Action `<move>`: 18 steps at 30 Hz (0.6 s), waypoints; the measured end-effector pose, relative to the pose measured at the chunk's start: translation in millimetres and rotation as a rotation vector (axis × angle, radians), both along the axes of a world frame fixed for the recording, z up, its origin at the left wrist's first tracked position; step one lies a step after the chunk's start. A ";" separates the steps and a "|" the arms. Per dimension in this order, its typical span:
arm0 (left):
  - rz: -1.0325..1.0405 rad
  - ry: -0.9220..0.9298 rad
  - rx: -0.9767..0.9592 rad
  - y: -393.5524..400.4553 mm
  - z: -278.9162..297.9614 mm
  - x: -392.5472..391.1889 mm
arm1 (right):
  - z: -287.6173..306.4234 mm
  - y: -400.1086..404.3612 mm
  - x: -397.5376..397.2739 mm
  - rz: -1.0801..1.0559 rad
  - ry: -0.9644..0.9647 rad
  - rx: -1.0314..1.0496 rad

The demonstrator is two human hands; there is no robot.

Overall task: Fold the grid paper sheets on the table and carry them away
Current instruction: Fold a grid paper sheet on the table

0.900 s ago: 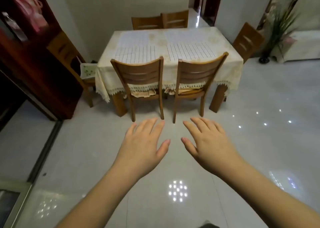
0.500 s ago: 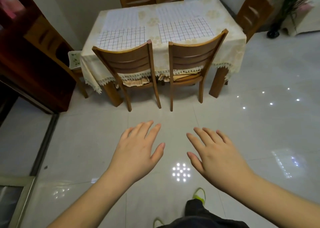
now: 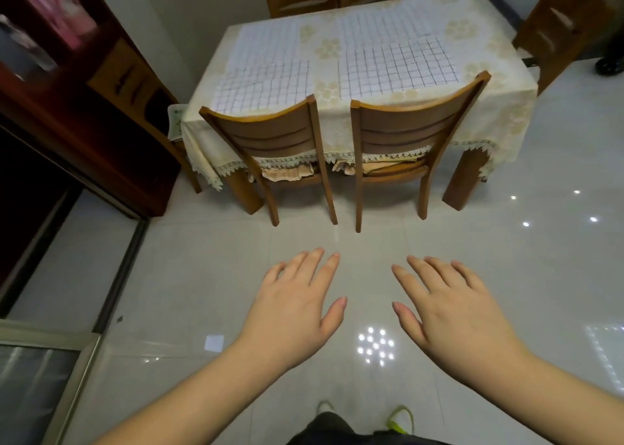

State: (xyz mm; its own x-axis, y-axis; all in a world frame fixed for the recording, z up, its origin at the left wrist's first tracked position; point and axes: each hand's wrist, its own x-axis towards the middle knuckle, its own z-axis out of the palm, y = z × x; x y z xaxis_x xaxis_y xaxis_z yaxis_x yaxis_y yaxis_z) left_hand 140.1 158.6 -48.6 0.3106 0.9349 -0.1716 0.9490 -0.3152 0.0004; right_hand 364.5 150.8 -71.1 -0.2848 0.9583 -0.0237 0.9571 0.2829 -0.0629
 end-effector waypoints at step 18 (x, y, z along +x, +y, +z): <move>0.121 -0.224 -0.005 219.5 -34.4 -68.8 | -11.0 219.3 -85.2 -0.027 0.051 0.028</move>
State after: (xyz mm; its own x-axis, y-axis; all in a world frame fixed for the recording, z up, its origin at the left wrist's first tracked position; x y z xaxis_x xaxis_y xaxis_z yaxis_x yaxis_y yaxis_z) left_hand 71.3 378.2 -83.0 0.2275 0.9669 -0.1153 0.9558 -0.1990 0.2166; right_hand 279.3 370.0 -82.1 -0.2586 0.9658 0.0172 0.9603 0.2590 -0.1038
